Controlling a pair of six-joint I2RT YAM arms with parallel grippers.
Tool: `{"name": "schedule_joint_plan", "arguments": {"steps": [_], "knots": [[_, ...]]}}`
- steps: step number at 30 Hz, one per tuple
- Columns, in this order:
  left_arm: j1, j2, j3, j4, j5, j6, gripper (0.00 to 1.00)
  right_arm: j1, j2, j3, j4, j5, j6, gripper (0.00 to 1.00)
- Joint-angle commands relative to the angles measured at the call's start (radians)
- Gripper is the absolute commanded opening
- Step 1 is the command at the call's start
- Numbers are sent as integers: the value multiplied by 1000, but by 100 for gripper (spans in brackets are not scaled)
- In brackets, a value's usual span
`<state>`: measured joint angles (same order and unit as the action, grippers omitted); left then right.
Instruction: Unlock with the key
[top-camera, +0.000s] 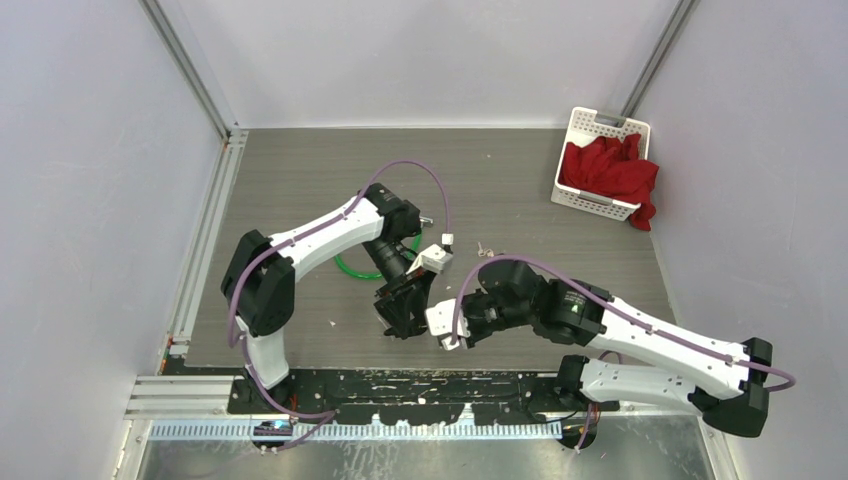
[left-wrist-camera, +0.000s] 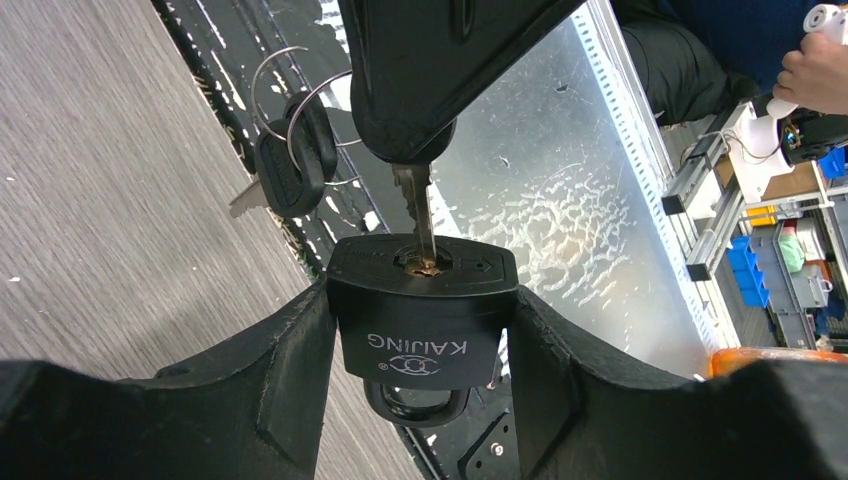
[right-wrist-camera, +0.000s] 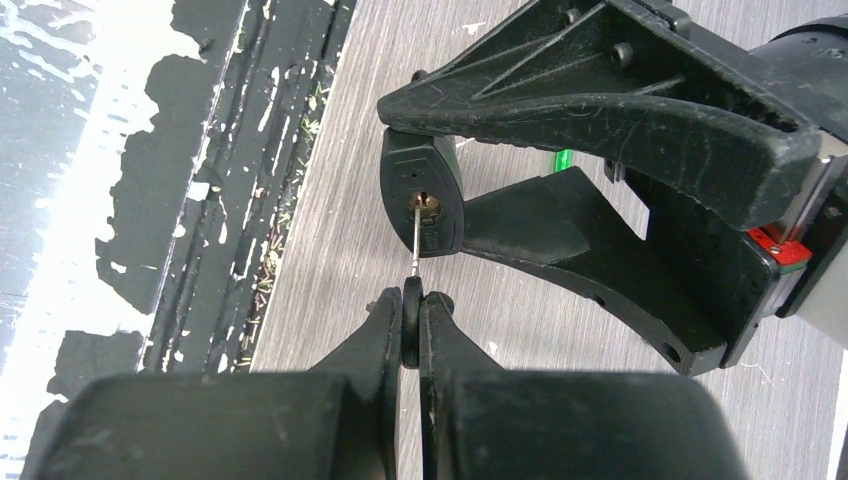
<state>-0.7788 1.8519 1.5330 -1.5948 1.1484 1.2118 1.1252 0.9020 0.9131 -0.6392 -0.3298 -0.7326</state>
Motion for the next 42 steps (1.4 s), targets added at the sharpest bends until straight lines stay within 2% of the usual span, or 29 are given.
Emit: {"name": "schedule_joint_plan", "arguments": {"steps": [1, 16, 26, 42], "knots": [[-4, -17, 39, -183, 77, -13, 0, 10, 14, 60, 12, 18, -15, 1], [-1, -16, 63, -183, 89, -17, 0, 46, 67, 80, 35, 62, -7, 1], [38, 8, 105, -183, 168, -55, 0, 62, 27, 36, 56, 125, 5, 1], [40, 19, 107, -182, 197, -86, 0, 105, 77, 85, -9, 217, 45, 1]]}}
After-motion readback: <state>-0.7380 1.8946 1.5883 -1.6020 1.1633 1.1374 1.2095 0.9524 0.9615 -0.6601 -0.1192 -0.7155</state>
